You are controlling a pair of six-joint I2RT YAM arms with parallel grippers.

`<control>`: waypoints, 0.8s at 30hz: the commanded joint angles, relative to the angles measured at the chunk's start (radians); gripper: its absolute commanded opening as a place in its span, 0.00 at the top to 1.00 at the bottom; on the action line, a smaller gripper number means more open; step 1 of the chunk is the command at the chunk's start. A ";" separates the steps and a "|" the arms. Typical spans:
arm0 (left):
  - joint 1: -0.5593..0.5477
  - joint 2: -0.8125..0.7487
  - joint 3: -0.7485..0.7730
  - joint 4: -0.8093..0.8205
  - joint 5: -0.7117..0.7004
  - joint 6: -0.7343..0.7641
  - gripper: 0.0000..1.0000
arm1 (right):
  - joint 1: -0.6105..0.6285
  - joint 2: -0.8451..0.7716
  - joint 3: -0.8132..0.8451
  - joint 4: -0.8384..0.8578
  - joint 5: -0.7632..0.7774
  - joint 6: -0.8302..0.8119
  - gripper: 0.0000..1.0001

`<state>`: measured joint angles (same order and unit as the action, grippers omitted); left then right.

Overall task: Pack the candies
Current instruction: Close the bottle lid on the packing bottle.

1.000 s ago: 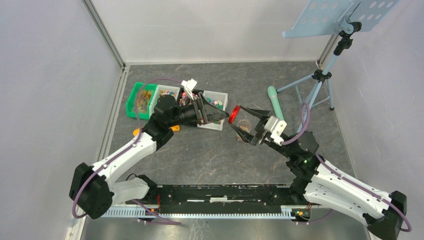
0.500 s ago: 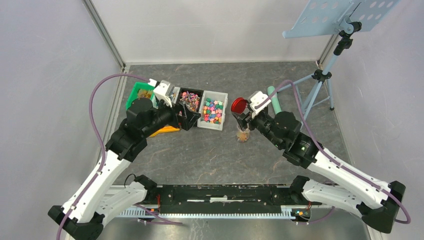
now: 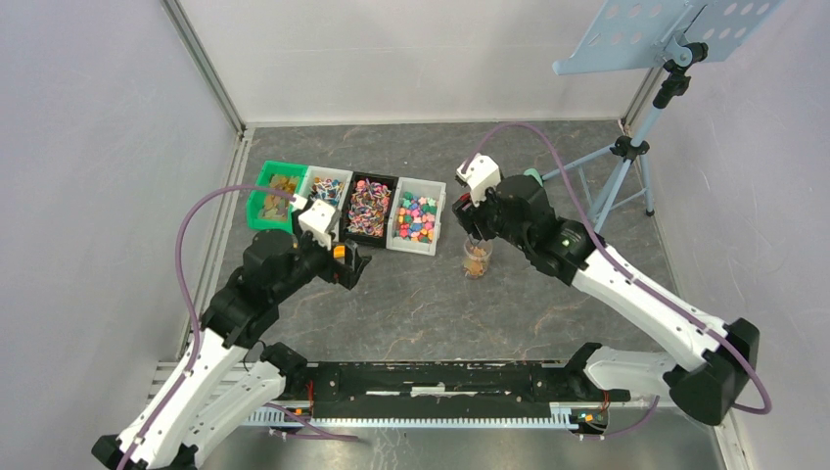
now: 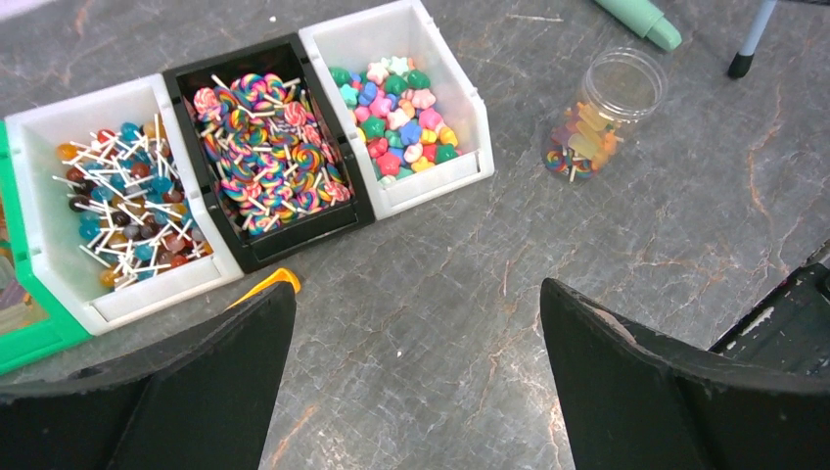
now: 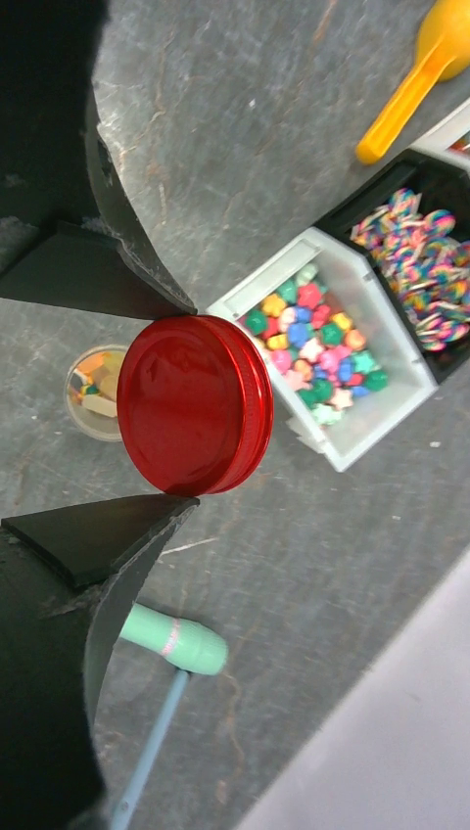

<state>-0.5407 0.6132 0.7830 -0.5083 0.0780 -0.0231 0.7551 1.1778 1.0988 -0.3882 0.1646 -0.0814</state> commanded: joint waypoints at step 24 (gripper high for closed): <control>-0.003 -0.040 -0.021 0.099 -0.002 0.087 0.00 | -0.110 0.357 0.277 -0.453 -0.208 -0.043 0.48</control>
<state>-0.5407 0.5682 0.7620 -0.4538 0.0620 0.0170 0.6468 1.5352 1.3315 -0.8036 -0.0422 -0.1249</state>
